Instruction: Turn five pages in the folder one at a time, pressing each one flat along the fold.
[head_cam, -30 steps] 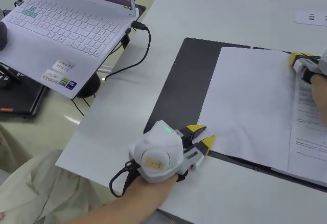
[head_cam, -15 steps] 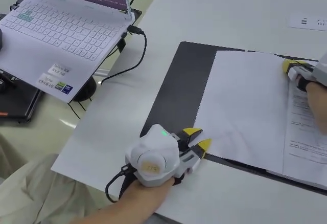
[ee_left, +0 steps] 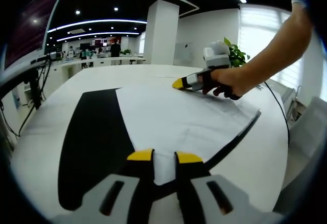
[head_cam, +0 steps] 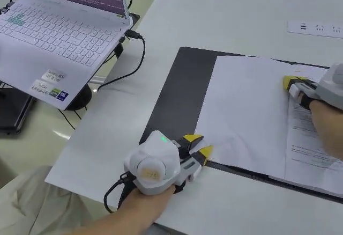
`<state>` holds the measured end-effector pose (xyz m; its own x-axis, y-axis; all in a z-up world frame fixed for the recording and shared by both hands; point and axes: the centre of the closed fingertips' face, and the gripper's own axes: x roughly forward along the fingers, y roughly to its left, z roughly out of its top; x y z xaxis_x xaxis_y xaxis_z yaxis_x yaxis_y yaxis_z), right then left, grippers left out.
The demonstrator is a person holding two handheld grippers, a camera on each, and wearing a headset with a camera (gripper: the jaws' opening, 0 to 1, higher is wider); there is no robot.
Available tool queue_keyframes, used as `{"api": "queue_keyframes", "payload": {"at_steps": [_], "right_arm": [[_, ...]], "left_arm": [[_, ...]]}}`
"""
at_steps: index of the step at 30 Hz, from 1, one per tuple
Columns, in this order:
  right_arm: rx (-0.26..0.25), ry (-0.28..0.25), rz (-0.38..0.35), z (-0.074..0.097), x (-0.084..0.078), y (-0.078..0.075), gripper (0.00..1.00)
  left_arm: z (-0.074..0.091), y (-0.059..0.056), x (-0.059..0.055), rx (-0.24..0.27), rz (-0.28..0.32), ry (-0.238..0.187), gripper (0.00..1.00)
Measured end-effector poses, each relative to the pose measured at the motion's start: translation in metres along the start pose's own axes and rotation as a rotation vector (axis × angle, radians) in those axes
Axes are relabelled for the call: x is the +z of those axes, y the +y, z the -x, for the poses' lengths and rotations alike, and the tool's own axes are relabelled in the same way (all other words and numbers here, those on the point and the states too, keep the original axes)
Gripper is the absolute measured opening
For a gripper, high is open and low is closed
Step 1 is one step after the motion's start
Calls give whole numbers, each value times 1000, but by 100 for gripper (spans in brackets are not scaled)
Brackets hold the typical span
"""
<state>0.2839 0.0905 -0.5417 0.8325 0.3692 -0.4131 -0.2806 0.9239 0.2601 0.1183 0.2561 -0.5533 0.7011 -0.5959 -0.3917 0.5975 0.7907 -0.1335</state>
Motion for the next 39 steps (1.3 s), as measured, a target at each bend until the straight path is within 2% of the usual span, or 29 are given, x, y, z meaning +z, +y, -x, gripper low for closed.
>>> {"api": "queue_keyframes", "payload": {"at_steps": [7, 18, 31, 39], "right_arm": [[8, 2, -28, 15, -5, 11, 0], [21, 1, -34, 34, -14, 23, 0], [34, 28, -32, 61, -32, 29, 0], [57, 55, -15, 76, -43, 39, 0]], "left_arm": [[0, 0, 0, -1, -5, 4, 15], [1, -1, 0, -1, -17, 8, 15], [1, -1, -1, -2, -18, 13, 15], [1, -1, -1, -4, -18, 19, 15]]}}
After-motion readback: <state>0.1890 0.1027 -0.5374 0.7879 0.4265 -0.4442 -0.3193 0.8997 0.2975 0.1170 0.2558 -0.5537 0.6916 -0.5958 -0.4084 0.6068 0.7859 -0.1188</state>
